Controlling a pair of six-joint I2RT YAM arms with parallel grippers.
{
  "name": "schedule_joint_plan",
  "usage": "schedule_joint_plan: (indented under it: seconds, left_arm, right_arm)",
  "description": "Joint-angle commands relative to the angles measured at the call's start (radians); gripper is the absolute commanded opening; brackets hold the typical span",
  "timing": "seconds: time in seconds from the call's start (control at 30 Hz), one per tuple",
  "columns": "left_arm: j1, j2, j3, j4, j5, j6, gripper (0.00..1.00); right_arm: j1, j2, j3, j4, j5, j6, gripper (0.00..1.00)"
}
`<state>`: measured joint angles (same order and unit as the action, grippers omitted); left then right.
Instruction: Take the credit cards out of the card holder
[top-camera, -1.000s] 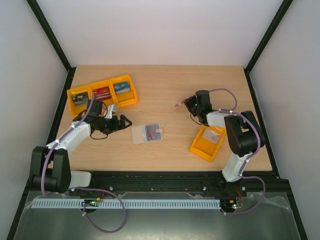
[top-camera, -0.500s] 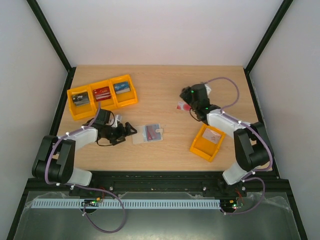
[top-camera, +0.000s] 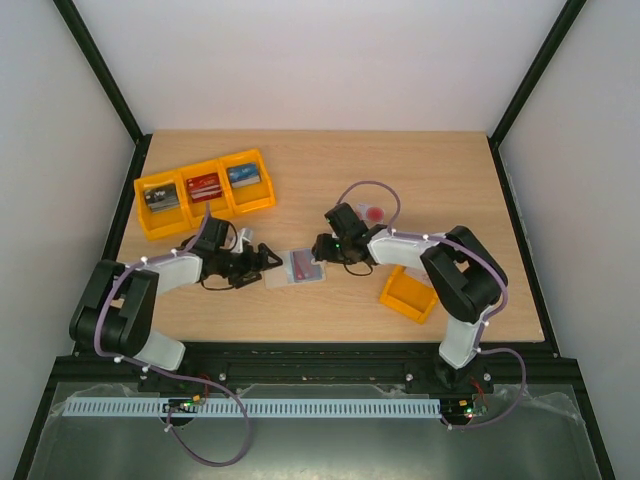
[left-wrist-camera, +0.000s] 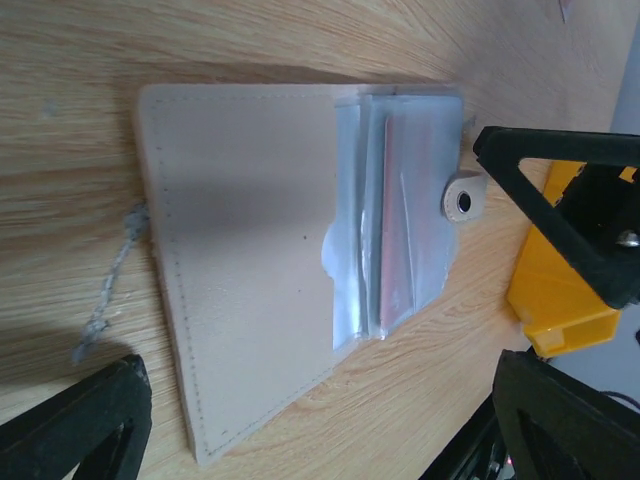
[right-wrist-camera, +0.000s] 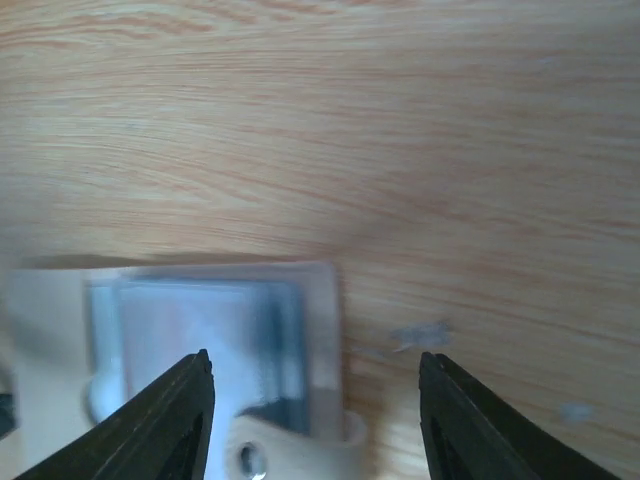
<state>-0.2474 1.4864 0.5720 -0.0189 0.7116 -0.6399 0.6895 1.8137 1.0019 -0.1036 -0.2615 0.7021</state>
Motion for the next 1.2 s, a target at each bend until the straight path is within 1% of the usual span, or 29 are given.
schedule_joint_plan:
  seconds: [0.0,0.13,0.2,0.3,0.43,0.57,0.67,0.7,0.73,0.8,0.9,0.93,1.03,1.1,1.17]
  left_arm:
    - [-0.030,0.038,-0.018,0.002,0.010,-0.010,0.94]
    - [-0.059,0.060,-0.012,0.037,0.046,-0.014,0.93]
    - [-0.062,0.078,-0.003,0.042,0.040,-0.015,0.91]
    - [-0.063,0.105,0.014,0.041,0.023,-0.008,0.83]
    - [-0.063,0.126,0.026,0.065,0.024,-0.011,0.69]
    - [-0.065,0.134,0.028,0.084,0.033,0.001,0.48]
    - [-0.064,0.122,0.034,0.085,0.044,0.025,0.14]
    - [-0.064,0.115,0.043,0.072,0.041,0.041,0.06]
    - [-0.063,0.106,0.054,0.059,0.037,0.069,0.02]
    - [-0.063,0.086,0.099,-0.012,0.023,0.147,0.02]
    - [-0.063,0.048,0.221,-0.163,-0.012,0.322,0.02]
    - [-0.063,0.038,0.273,-0.225,-0.020,0.416,0.02]
    - [-0.063,0.011,0.482,-0.439,-0.037,0.621,0.02]
    - [-0.059,-0.017,0.607,-0.563,-0.014,0.721,0.02]
    - [-0.052,-0.051,0.727,-0.670,0.041,0.800,0.02]
  right_arm:
    - [0.020,0.036,-0.018,0.000,-0.102,-0.007,0.54]
    - [0.038,0.049,-0.028,0.053,-0.128,0.022,0.46]
    - [0.047,0.053,-0.024,0.064,-0.146,0.024,0.42]
    - [0.061,0.045,-0.030,0.091,-0.182,0.026,0.37]
    - [0.068,0.023,-0.044,0.121,-0.218,0.030,0.32]
    - [0.068,0.005,-0.052,0.128,-0.229,0.015,0.31]
    - [0.068,-0.018,-0.054,0.134,-0.238,-0.002,0.31]
    - [0.066,-0.026,-0.055,0.134,-0.240,-0.007,0.31]
    - [0.062,-0.040,-0.055,0.136,-0.241,-0.020,0.32]
    - [0.043,-0.076,-0.060,0.136,-0.236,-0.047,0.34]
    - [0.007,-0.157,-0.073,0.136,-0.224,-0.101,0.39]
    - [-0.019,-0.194,-0.081,0.151,-0.239,-0.115,0.41]
    - [-0.083,-0.316,-0.133,0.235,-0.307,-0.140,0.47]
    - [-0.112,-0.393,-0.143,0.277,-0.347,-0.169,0.52]
    - [-0.119,-0.460,-0.137,0.312,-0.405,-0.215,0.60]
